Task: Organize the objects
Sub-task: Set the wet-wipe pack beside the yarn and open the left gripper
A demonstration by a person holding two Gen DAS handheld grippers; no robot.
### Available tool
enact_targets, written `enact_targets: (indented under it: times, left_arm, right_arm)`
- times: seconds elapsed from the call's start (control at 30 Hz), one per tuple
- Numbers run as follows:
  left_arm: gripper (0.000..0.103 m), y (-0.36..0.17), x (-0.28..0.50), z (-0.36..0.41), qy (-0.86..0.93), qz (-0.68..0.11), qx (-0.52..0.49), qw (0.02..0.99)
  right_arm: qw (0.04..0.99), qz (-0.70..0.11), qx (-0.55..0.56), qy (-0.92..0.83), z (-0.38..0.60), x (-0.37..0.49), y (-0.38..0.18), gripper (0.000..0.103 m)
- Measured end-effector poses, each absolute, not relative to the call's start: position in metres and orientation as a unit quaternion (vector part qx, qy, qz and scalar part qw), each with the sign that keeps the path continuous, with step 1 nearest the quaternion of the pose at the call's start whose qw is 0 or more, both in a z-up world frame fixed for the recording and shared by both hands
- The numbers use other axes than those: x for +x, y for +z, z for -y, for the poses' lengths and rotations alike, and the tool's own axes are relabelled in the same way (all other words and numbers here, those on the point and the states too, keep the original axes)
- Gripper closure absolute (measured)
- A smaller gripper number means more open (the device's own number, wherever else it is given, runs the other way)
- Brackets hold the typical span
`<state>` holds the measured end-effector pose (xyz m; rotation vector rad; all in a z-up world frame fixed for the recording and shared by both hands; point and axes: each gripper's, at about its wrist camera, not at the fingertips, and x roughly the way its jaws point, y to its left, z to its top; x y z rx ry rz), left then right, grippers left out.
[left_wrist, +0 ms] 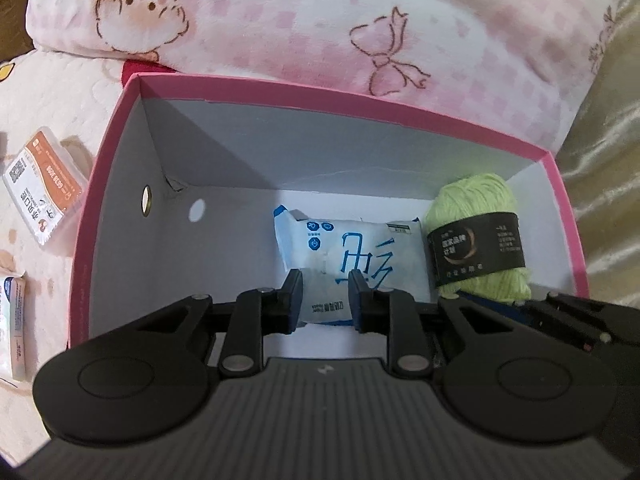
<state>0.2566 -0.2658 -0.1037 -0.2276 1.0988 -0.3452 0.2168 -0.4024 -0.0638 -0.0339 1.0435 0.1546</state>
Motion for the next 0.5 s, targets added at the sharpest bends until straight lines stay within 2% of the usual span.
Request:
enact_targets:
  times: [0.13, 0.23, 0.5]
  left_arm:
    - [0.085, -0.102, 0.258, 0.27, -0.164, -0.519, -0.108, 0.832]
    - [0.09, -0.104, 0.26, 0.27, -0.179, -0.53, -0.133, 0.818]
    - [0.09, -0.092, 0.256, 0.269, -0.189, -0.507, -0.105, 0.835]
  right_arm:
    - [0.844, -0.527, -0.016, 0.097, 0.395, 0.216, -0.071, 0.063]
    - [0.826, -0.558, -0.001, 0.084, 0.393, 0.224, -0.083, 0.067]
    - [0.805, -0.59, 0.005, 0.052, 0.391, 0.24, -0.097, 0.069]
